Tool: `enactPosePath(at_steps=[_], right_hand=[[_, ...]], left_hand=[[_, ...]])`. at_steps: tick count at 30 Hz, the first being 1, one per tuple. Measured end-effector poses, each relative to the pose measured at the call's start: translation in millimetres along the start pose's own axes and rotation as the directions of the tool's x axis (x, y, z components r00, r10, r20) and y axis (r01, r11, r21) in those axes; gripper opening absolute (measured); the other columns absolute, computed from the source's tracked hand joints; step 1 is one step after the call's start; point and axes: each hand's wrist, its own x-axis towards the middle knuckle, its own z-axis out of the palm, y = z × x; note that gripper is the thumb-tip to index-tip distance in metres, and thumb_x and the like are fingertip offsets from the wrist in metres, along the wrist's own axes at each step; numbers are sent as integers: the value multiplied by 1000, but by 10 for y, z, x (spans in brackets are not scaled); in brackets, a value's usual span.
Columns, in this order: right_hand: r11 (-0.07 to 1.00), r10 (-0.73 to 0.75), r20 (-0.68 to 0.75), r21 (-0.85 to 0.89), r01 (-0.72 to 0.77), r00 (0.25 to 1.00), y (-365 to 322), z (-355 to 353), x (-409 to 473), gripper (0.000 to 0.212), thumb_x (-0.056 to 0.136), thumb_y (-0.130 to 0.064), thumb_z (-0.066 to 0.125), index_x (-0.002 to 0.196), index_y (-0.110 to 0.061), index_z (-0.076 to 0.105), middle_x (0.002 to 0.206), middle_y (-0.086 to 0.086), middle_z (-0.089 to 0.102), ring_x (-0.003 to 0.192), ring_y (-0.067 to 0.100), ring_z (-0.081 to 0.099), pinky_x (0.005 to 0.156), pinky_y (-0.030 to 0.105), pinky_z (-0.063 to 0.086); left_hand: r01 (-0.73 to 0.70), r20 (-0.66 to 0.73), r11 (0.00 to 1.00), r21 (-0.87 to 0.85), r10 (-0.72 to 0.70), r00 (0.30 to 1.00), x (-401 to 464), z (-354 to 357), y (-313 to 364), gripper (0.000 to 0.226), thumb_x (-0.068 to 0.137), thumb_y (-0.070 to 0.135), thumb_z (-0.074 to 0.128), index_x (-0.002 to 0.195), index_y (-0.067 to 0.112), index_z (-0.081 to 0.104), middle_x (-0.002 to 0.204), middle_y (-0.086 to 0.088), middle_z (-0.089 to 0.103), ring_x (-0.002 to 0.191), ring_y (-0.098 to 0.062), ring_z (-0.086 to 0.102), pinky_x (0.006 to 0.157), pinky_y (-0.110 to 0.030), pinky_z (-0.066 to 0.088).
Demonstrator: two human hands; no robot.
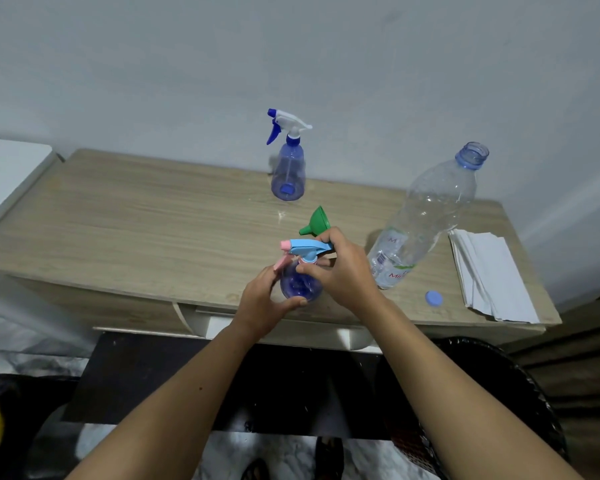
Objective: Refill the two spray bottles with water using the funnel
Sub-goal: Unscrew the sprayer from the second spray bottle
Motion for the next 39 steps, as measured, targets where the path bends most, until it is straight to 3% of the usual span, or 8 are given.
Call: enactPosePath(at_steps=[4, 8, 12, 19, 22, 27, 31, 39], right_hand=[[999, 23, 64, -34, -20, 998, 5, -109, -8, 37, 90, -16, 81, 92, -34, 49, 87, -15, 65, 64, -9, 59, 60, 7, 41], [999, 37, 108, -36, -33, 993, -56, -149, -11, 35, 85, -19, 87, 96, -24, 54, 96, -18, 61, 75, -22, 58, 64, 1, 42], [998, 42, 46, -53, -39, 998, -73, -103, 7, 42, 79, -24, 92, 88, -29, 51, 93, -16, 64, 72, -9, 60, 61, 6, 41], [999, 50, 82, 9, -51, 995, -103, -134, -60, 34, 88, -14, 83, 102, -22, 53, 101, -15, 65, 75, -20, 61, 63, 1, 43], [999, 45, 25, -2, -45, 999, -83, -93, -48, 39, 82, -19, 89, 97, -24, 53, 95, -14, 67, 76, -8, 63, 61, 5, 43], [997, 59, 47, 45, -61, 997, -40, -95, -42, 30, 87, -19, 84, 104, -26, 60, 105, -17, 72, 88, -4, 72, 74, 16, 57], [1000, 23, 11, -18, -23, 1000, -110, -71, -35, 48, 75, -25, 94, 90, -39, 50, 103, -10, 67, 83, 0, 64, 65, 7, 43], [998, 50, 29, -24, -50, 998, -108, -83, -16, 40, 80, -27, 88, 98, -37, 54, 99, -14, 71, 87, 6, 67, 67, 20, 47]], left_hand=[[4, -1, 999, -36, -4, 1000, 1, 9, 4, 86, 73, 41, 95, 144, 9, 59, 139, -4, 68, 124, -18, 66, 104, -25, 54], [37, -11, 997, -73, -37, 999, -12, 26, -7, 85, 73, 47, 92, 143, 10, 60, 138, -2, 68, 124, -16, 67, 104, -35, 56], [45, -5, 996, -80, -46, 999, -9, 25, 12, 83, 73, 44, 92, 143, 12, 59, 139, -2, 68, 124, -17, 67, 103, -37, 58], [46, 4, 997, -54, -46, 999, -11, 26, -30, 87, 76, 50, 88, 146, 9, 56, 141, -4, 66, 127, -19, 65, 102, -43, 58], [43, 4, 998, -47, -42, 999, -14, 37, -19, 87, 77, 52, 87, 146, 10, 56, 142, -3, 65, 127, -18, 64, 102, -43, 59], [71, 20, 994, -82, -70, 997, -17, 41, -11, 88, 76, 53, 87, 147, 12, 55, 141, -1, 65, 128, -19, 64, 102, -44, 59], [83, 9, 993, -83, -83, 997, -14, 42, -39, 88, 76, 53, 89, 146, 13, 56, 142, -1, 66, 128, -19, 65, 102, -47, 58], [99, 28, 992, -79, -97, 995, -22, 47, -18, 91, 77, 54, 86, 152, 16, 52, 145, 1, 64, 130, -15, 63, 104, -43, 58]])
